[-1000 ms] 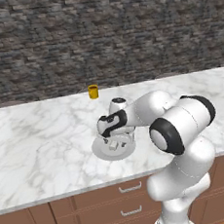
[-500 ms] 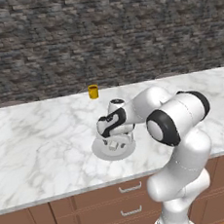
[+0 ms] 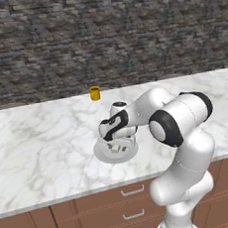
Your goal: Pick up the marshmallow and place it in the cup of hot chocolate on the dining counter.
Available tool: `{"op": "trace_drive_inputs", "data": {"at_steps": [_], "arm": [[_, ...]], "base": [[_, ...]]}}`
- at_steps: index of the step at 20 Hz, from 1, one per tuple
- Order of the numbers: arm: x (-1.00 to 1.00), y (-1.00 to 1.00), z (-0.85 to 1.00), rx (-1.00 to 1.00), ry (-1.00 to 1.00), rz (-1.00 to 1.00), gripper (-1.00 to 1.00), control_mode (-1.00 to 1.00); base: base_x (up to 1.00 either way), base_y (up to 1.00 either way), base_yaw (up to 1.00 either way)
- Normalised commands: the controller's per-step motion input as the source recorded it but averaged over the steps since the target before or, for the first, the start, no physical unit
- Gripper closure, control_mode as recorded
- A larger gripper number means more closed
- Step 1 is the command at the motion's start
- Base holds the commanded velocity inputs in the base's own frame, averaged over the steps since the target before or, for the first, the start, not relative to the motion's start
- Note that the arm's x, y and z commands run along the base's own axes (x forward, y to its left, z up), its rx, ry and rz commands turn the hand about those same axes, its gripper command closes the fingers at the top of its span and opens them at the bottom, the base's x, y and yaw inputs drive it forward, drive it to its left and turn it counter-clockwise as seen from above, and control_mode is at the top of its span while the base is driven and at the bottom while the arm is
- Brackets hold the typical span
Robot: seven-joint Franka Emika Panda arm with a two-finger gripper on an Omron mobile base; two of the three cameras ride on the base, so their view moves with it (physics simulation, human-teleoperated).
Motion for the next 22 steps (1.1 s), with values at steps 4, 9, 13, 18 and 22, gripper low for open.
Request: {"op": "trace_drive_inputs", "data": {"at_steps": [4,9,13,18,22], "arm": [[0.0,0.0,-0.05,0.0,0.0,0.0,1.0,-1.0],[-0.02,0.0,-0.04,0.0,0.0,0.0,1.0,-1.0],[-0.11,0.06,0.0,0.0,0.0,0.0,1.0,-1.0],[-0.45,-0.03,0.61,0.06,-0.26,0.15,1.0,-1.0],[-0.38,0.0,0.82,0.15,-0.19,0.23,1.0,-1.0]], "base": [[0.0,0.0,0.0],[0.0,0.0,0.0],[0.0,0.0,0.0],[0.0,0.0,0.0],[0.0,0.0,0.0]]}}
